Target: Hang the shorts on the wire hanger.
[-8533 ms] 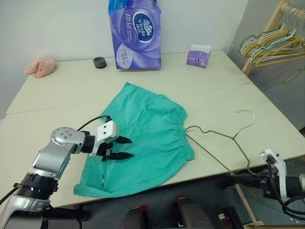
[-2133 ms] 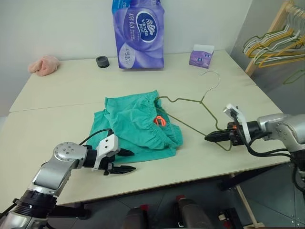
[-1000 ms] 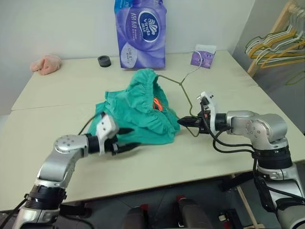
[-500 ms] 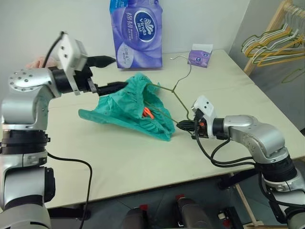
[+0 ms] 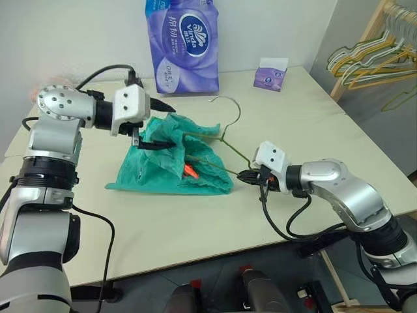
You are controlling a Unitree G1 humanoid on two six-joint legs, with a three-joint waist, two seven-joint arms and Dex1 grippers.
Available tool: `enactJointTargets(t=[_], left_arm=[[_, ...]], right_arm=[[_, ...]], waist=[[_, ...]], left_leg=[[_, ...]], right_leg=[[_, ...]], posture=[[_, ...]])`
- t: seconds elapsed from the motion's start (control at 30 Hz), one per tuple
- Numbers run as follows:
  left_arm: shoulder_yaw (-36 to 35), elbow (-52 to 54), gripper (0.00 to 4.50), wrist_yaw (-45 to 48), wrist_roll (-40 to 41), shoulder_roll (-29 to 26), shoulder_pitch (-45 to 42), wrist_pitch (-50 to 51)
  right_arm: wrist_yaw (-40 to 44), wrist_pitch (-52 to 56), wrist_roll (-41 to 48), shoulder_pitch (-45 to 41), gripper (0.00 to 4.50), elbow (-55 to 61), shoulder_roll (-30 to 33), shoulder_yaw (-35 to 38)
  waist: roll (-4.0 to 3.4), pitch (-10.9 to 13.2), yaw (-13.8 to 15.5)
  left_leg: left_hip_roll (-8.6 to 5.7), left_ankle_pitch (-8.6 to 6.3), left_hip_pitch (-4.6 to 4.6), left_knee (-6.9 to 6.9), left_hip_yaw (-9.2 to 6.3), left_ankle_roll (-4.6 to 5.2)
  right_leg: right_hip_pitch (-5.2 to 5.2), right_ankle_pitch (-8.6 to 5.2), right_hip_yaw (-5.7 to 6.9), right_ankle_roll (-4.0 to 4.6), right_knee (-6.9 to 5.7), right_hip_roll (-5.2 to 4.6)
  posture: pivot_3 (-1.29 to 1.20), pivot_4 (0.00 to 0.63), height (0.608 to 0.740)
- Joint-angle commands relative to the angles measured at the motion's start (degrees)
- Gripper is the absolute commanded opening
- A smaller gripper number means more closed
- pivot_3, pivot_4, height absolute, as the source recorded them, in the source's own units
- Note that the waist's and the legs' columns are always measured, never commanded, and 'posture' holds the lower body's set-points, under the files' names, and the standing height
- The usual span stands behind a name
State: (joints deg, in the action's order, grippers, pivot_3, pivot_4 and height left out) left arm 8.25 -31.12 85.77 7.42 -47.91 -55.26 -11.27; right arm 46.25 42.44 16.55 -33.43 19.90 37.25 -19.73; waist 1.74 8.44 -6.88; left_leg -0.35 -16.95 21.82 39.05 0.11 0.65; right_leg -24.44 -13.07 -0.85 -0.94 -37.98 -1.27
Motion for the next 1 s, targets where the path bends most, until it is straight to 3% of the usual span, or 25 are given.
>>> enactJointTargets(t=[0.03, 0.13, 0.53, 0.63, 0.87, 1.0], left_arm=[[1.0, 0.3, 4.48, 2.1, -1.0, 0.0, 0.6, -2.2], [1.4, -0.1, 4.48, 3.0, -1.7, 0.2, 0.6, -2.7], [1.8, 1.6, 0.73, 4.6, -2.7, 1.4, 3.0, -1.9], [1.5, 3.0, 0.02, 5.0, -2.4, 1.3, 3.7, -0.6], [1.1, 4.9, 0.01, 5.1, -2.4, 0.8, 5.1, 2.4], [0.0, 5.4, 0.01, 3.3, -2.2, 0.6, 5.5, 4.6]], right_arm=[[1.3, -3.8, -1.6, -0.7, 0.0, 2.4, 0.4, 0.3], [1.9, -5.5, -2.7, -0.7, 0.0, 2.2, 0.3, 0.3], [4.3, -12.8, -7.3, -0.4, 0.0, 2.0, 0.3, -0.4], [4.8, -15.0, -8.8, -0.6, 0.0, 1.2, 0.0, -0.6], [8.4, -26.3, -14.0, 0.1, 0.0, -4.9, 3.6, -0.2], [8.2, -34.9, -18.0, 2.1, 1.1, -11.9, 9.0, 2.4]], waist=[[0.0, 0.0, -0.2], [0.0, 0.0, -0.3], [0.0, 0.0, -1.2], [0.01, 0.0, -1.2], [0.01, 0.0, -1.1], [0.01, 0.0, -1.0]], left_leg=[[0.0, 0.0, 0.0, 0.0, 0.0, 0.0], [0.0, 0.0, 0.02, 0.01, -0.03, 0.0], [0.03, 0.0, 0.02, 0.02, -0.05, 0.0], [0.03, 0.0, 0.02, 0.02, -0.06, 0.0], [0.0, 0.0, 0.03, 0.03, -0.05, 0.0], [-0.02, 0.0, 0.02, 0.03, -0.03, 0.0]], right_leg=[[0.0, 0.0, 0.0, 0.0, -0.01, 0.0], [0.0, 0.0, 0.02, 0.0, -0.02, 0.0], [0.0, 0.0, 0.02, 0.0, -0.03, -0.02], [-0.01, 0.0, 0.02, 0.0, -0.04, -0.02], [-0.01, 0.0, 0.02, 0.0, -0.03, -0.01], [0.0, 0.0, 0.01, 0.0, -0.02, -0.02]], posture=[[-0.19, 0.094, 0.74], [-0.19, 0.094, 0.74], [-0.19, 0.094, 0.74], [-0.19, 0.095, 0.74], [-0.19, 0.095, 0.74], [-0.18, 0.095, 0.74]])
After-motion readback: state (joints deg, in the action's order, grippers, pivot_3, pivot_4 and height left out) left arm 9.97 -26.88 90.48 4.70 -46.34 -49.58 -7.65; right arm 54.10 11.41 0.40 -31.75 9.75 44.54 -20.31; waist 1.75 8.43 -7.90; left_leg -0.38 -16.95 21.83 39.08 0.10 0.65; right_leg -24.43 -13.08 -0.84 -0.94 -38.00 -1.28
